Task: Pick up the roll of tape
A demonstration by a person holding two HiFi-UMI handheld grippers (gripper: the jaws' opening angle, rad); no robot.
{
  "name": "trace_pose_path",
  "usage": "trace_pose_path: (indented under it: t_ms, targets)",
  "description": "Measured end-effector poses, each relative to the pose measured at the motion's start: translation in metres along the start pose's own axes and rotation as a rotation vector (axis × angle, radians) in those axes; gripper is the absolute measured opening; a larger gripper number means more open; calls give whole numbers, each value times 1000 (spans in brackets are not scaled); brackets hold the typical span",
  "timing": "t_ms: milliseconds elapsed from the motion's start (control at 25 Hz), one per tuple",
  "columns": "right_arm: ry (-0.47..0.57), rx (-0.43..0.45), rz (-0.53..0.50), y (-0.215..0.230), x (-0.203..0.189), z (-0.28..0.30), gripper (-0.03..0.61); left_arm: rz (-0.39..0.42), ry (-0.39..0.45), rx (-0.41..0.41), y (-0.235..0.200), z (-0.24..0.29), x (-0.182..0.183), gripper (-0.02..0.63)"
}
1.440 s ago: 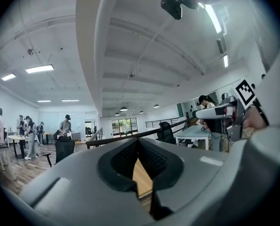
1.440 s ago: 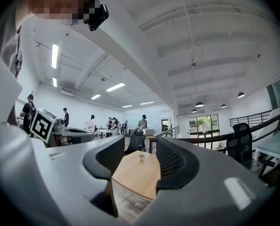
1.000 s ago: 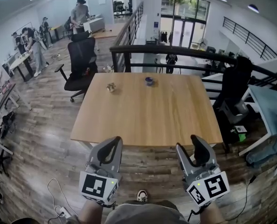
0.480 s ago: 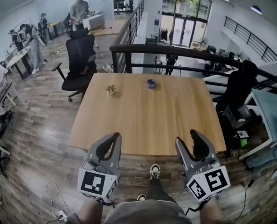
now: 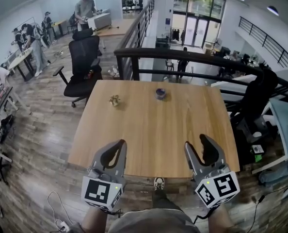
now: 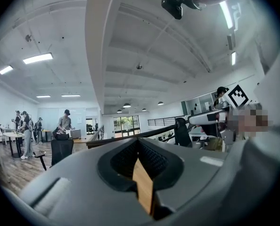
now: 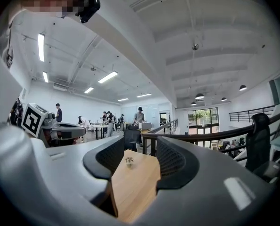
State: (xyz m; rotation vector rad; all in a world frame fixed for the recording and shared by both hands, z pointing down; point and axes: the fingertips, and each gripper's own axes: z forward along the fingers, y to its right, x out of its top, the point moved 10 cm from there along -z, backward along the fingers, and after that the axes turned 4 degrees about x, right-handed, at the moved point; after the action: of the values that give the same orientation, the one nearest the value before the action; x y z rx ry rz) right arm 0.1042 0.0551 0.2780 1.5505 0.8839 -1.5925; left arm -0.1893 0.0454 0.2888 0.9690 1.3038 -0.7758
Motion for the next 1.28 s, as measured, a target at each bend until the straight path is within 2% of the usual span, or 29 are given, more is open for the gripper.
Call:
trace_pose_path:
  t_ms: [400, 640, 960, 1280]
  targets:
    - [-50, 44, 36, 106, 2, 106, 196, 21, -53, 33, -20, 140, 5, 2]
    - [-85, 72, 58, 161, -8, 169, 196, 30, -95, 62, -32, 207, -5, 2]
    - [-147, 134, 75, 183, -15, 226, 196, 20, -144, 94, -54, 255, -16, 2]
    - [-173, 97, 133, 204, -27, 261, 195, 20, -162, 69, -70, 285, -24, 2]
